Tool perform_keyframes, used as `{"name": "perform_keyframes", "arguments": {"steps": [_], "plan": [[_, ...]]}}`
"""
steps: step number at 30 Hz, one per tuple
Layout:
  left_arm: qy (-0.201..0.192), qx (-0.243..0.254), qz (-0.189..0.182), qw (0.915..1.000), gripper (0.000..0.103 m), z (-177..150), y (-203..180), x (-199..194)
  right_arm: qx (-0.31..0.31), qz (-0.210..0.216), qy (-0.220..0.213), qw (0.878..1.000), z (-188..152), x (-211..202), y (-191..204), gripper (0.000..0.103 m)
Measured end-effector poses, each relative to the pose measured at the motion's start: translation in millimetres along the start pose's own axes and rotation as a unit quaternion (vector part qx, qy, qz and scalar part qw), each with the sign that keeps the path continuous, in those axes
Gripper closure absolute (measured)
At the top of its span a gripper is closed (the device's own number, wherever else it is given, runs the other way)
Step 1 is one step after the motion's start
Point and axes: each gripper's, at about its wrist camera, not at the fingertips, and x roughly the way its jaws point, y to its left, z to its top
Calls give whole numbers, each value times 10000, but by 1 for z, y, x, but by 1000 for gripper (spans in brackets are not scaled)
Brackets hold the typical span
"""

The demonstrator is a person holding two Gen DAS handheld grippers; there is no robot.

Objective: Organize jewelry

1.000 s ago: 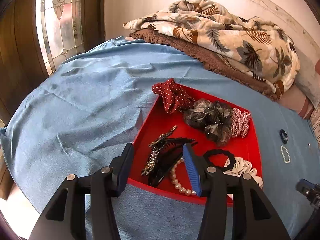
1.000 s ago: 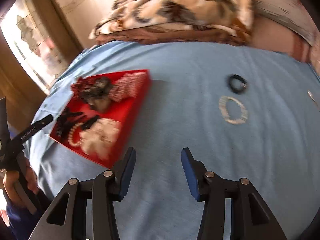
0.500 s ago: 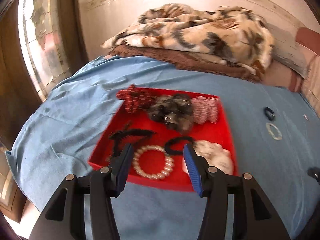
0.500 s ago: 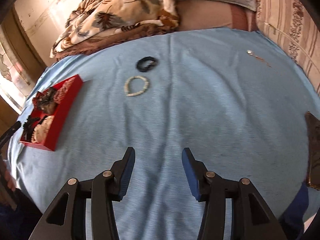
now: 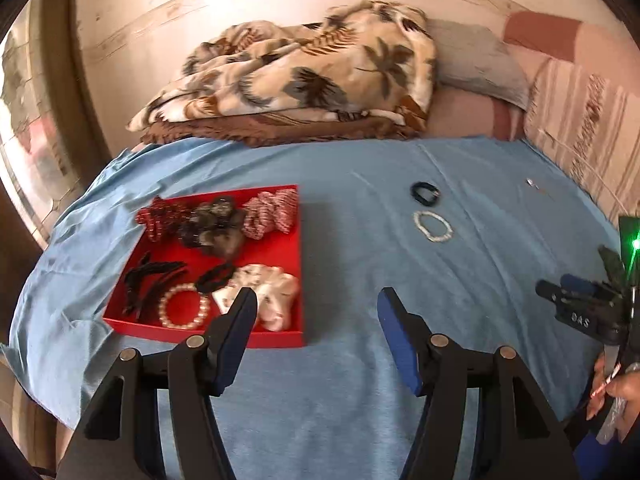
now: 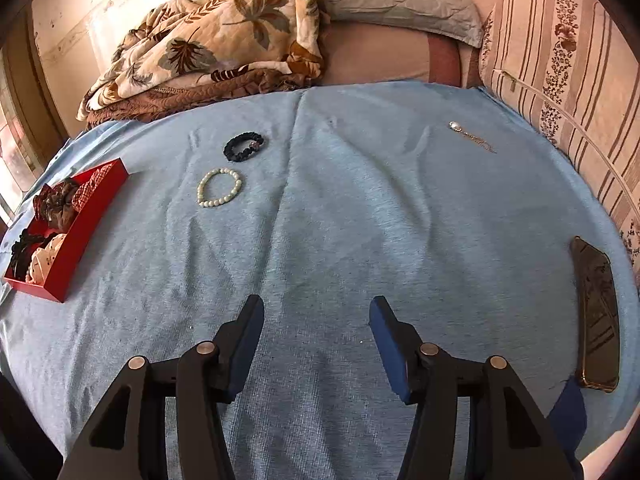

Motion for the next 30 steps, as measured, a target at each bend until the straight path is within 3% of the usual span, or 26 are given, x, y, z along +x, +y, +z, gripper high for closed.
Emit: {"name": "perform_keyframes", "arguments": {"steps": [19,30], "plan": [[443,43,37,9990,41,-17,-30,15,-55,-202,-53,9998,1,-4,-2,37],[664,-44,341,9972,41,-25,-22,25,-134,-202,-22,9997,-1,2,4,36]]}}
